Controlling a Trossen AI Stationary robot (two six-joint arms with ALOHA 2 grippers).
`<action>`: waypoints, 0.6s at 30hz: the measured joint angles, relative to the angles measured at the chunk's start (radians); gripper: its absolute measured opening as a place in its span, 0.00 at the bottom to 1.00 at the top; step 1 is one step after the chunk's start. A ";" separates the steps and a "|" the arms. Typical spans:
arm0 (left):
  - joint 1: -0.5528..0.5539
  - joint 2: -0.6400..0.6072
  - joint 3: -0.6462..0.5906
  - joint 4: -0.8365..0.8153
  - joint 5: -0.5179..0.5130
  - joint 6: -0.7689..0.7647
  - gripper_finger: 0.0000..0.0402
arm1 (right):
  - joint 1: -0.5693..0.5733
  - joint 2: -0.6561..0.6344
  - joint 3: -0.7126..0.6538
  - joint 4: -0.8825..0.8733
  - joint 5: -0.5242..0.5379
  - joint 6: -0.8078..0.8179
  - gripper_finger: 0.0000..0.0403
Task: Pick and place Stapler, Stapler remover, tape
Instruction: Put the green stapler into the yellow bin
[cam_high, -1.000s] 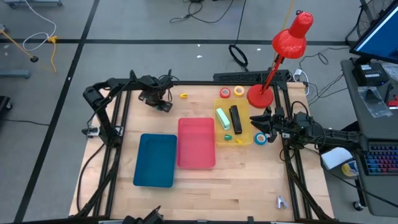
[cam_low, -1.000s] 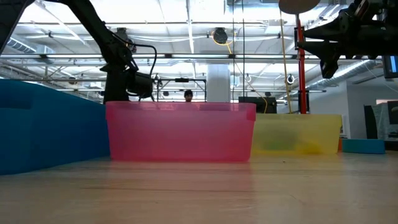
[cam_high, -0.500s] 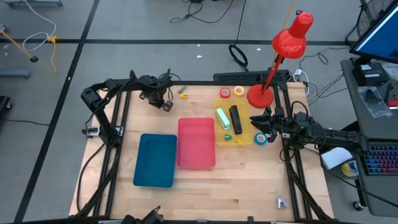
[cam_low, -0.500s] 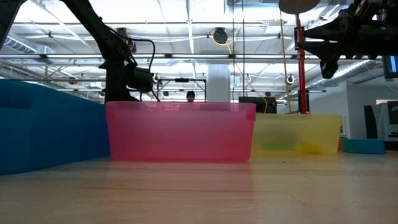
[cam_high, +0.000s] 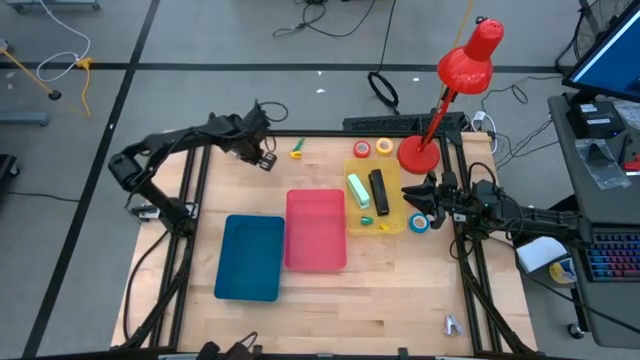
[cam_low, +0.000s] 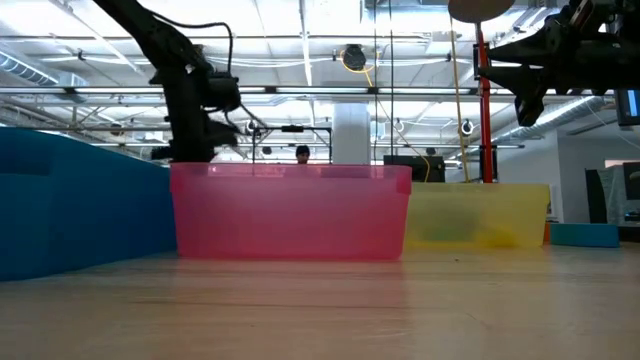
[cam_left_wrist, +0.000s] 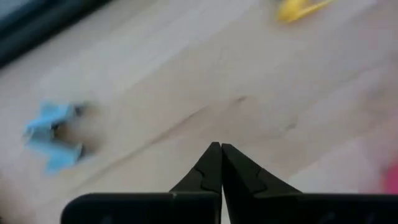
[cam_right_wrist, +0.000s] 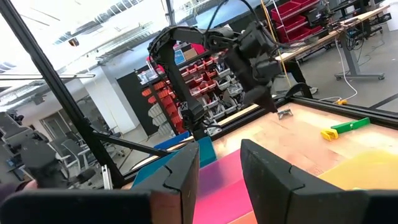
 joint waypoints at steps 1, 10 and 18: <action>-0.003 -0.003 0.000 0.026 0.029 0.030 0.01 | 0.000 0.000 0.000 0.000 0.000 0.000 0.28; -0.098 -0.010 0.001 0.312 0.184 0.250 0.20 | 0.000 0.000 0.000 0.000 0.000 0.002 0.28; -0.169 -0.006 0.001 0.442 0.069 0.321 0.45 | 0.000 0.000 0.000 0.000 0.004 0.021 0.28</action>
